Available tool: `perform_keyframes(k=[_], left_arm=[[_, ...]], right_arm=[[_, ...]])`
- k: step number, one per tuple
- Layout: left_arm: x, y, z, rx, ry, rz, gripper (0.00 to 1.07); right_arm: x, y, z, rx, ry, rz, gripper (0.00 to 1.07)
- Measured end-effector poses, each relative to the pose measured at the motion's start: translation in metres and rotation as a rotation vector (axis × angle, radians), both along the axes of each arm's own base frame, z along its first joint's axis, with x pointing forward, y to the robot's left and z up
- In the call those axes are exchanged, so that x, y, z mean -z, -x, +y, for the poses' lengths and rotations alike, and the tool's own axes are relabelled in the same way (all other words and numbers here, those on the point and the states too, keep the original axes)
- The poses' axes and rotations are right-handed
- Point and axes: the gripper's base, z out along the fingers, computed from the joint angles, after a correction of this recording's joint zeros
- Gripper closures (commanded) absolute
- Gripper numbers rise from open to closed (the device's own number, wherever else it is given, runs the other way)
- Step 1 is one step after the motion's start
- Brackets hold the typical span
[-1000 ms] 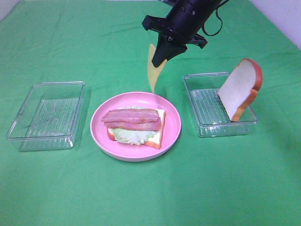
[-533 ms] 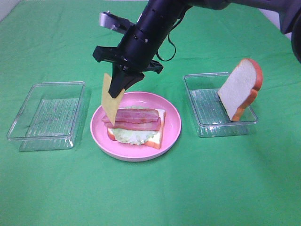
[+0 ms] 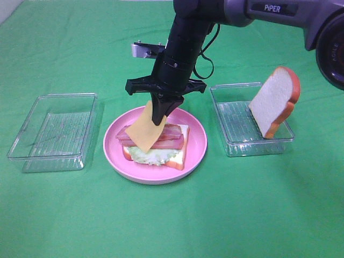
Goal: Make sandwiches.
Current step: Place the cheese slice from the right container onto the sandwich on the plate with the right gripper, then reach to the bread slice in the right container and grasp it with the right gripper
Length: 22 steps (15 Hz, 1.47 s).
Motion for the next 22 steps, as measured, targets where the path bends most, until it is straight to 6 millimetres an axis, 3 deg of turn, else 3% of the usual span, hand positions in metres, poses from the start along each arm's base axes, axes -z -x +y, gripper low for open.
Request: perform_keyframes(k=[1,4,6,12,16,18,22], left_arm=[[0.0,0.0,0.0,0.0,0.0,0.0,0.32],[0.0,0.0,0.0,0.0,0.0,0.0,0.32],[0.0,0.0,0.0,0.0,0.0,0.0,0.32],[0.0,0.0,0.0,0.0,0.0,0.0,0.32],[0.0,0.0,0.0,0.0,0.0,0.0,0.32],[0.0,0.0,0.0,0.0,0.0,0.0,0.32],[0.0,0.0,0.0,0.0,0.0,0.0,0.32]], right_arm=[[0.0,0.0,0.0,0.003,0.002,0.0,1.07],[0.0,0.0,-0.001,0.014,0.013,-0.001,0.65],[0.001,-0.001,-0.003,0.015,0.035,-0.011,0.47],[0.0,-0.011,-0.021,0.012,0.227,-0.133,0.44],[-0.04,-0.013,-0.034,0.021,0.259,-0.252,0.44],[-0.072,-0.02,-0.06,0.096,0.256,-0.314,0.43],[-0.105,-0.035,-0.116,0.236,0.245,-0.359,0.43]])
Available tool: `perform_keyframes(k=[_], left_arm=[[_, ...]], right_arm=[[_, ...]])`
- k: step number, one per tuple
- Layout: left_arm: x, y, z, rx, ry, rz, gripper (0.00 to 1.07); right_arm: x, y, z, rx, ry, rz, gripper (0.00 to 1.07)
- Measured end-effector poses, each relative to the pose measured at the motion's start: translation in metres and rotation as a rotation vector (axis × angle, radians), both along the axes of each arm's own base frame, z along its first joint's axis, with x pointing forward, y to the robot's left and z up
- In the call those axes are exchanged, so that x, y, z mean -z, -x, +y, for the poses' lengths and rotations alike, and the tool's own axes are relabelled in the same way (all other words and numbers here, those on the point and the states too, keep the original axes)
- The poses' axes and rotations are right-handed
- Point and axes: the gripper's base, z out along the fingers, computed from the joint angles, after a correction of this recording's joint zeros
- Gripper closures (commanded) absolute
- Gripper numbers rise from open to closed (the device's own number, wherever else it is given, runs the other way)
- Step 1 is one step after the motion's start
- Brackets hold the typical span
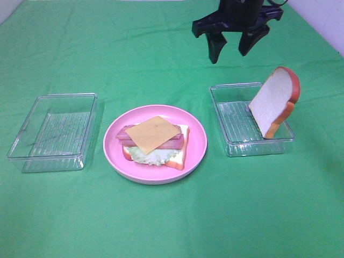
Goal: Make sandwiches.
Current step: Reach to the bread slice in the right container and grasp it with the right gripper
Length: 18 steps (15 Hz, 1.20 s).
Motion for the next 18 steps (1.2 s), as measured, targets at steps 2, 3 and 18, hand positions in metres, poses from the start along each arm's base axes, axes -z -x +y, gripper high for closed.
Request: perform_keyframes(k=[2,3,18], left_arm=[[0.0,0.0,0.0,0.0,0.0,0.0,0.32],[0.0,0.0,0.0,0.0,0.0,0.0,0.32],[0.0,0.0,0.0,0.0,0.0,0.0,0.32]], right_arm=[[-0.008,-0.006,-0.023,0.057,-0.006,-0.016,0.43],[-0.011,-0.009,-0.04,0.101,-0.007,-0.022,0.43],[0.067,0.004,-0.125,0.295,-0.223,0.246,0.55]])
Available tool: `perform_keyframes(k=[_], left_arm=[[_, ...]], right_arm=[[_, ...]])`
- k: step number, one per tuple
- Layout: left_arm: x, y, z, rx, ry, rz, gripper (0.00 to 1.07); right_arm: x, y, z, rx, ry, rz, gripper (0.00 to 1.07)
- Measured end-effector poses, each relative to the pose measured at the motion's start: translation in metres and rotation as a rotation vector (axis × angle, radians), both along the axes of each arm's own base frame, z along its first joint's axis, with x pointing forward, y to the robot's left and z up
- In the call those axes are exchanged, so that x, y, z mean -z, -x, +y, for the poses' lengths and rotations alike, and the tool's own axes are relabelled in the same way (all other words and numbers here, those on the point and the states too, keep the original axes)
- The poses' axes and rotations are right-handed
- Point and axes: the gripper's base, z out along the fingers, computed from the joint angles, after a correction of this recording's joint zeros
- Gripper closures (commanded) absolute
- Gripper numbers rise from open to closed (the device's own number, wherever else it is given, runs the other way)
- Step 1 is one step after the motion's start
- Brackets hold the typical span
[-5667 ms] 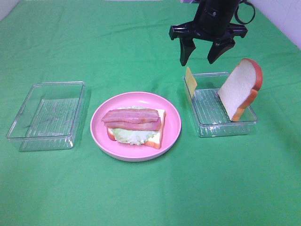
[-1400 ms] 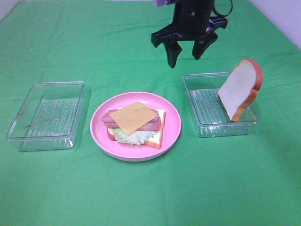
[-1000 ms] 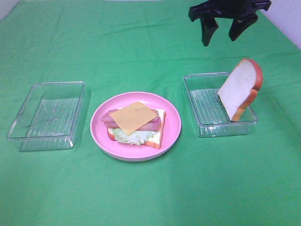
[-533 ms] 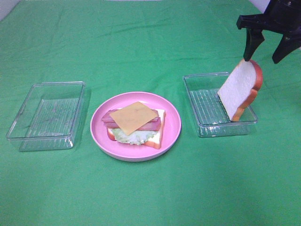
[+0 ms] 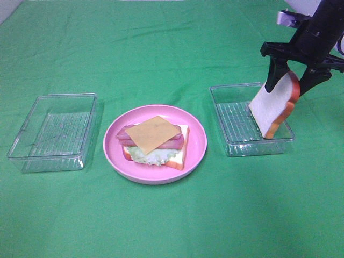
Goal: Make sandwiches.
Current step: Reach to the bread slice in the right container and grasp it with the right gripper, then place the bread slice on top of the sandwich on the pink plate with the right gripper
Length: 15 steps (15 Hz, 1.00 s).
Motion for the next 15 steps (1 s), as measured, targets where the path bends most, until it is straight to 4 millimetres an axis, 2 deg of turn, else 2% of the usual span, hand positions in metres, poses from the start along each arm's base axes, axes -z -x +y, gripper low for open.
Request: perform_keyframes(k=[3,4,8,11,12,13,15], left_arm=[[0.0,0.0,0.0,0.0,0.0,0.0,0.32],[0.0,0.0,0.0,0.0,0.0,0.0,0.32],[0.0,0.0,0.0,0.0,0.0,0.0,0.32],[0.0,0.0,0.0,0.0,0.0,0.0,0.32],[0.0,0.0,0.0,0.0,0.0,0.0,0.32],[0.0,0.0,0.0,0.0,0.0,0.0,0.32],[0.0,0.0,0.0,0.0,0.0,0.0,0.32]], right_arm=[[0.001,-0.001,0.0,0.0,0.0,-0.008,0.88],[0.001,-0.001,0.0,-0.001,-0.001,-0.006,1.07],[-0.007,0.001,0.001,-0.001,-0.007,-0.023,1.07],[-0.042,0.01,0.005,-0.008,-0.062,-0.092,1.07],[-0.048,0.012,0.006,-0.013,-0.08,-0.099,1.07],[-0.063,0.018,0.012,-0.032,-0.145,-0.129,1.07],[-0.067,0.025,0.017,-0.048,-0.214,-0.136,1.07]])
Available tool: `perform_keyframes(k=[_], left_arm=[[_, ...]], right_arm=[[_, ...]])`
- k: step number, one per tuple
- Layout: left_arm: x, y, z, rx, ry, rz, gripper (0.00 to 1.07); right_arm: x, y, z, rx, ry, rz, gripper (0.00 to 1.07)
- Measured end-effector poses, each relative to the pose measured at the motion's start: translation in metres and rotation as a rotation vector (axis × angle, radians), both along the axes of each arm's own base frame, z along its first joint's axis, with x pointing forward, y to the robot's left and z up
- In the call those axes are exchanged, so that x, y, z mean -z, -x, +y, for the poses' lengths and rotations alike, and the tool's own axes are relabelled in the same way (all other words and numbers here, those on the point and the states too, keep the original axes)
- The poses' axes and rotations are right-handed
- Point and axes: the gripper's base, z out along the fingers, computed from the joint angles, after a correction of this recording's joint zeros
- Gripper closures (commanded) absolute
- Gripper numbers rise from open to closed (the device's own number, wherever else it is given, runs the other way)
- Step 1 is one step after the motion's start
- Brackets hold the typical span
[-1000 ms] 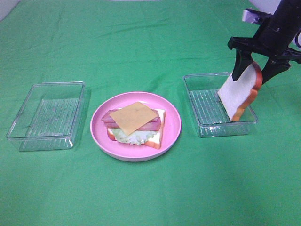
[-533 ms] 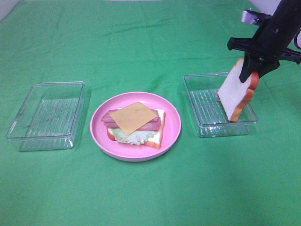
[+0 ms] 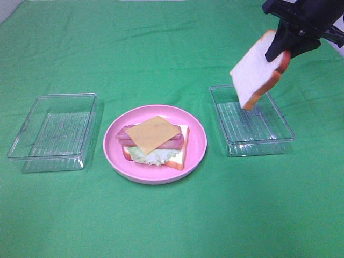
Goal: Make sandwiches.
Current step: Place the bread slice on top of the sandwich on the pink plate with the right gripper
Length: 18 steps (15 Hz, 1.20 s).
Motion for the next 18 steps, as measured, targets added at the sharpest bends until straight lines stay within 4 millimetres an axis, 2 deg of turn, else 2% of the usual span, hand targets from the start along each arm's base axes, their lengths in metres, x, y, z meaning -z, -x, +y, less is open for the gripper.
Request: perform_keyframes(k=[3,4,6,9,10,11,13,18], left_arm=[[0.0,0.0,0.0,0.0,0.0,0.0,0.32],[0.0,0.0,0.0,0.0,0.0,0.0,0.32],[0.0,0.0,0.0,0.0,0.0,0.0,0.32],[0.0,0.0,0.0,0.0,0.0,0.0,0.32],[0.0,0.0,0.0,0.0,0.0,0.0,0.32],[0.0,0.0,0.0,0.0,0.0,0.0,0.32],[0.0,0.0,0.0,0.0,0.0,0.0,0.32],[0.0,0.0,0.0,0.0,0.0,0.0,0.32]], right_arm=[[0.026,0.021,0.027,-0.036,-0.292,0.028,1.07],[0.03,0.024,0.032,-0.04,-0.323,0.028,1.07],[0.048,0.037,0.06,-0.059,-0.438,0.032,1.07],[0.067,0.055,0.107,-0.062,-0.465,-0.002,1.07],[0.072,0.06,0.128,-0.062,-0.469,-0.007,1.07],[0.077,0.062,0.138,-0.05,-0.473,-0.005,1.07],[0.091,0.059,0.147,-0.001,-0.475,0.011,1.07],[0.129,0.053,0.149,0.053,-0.453,0.096,1.07]])
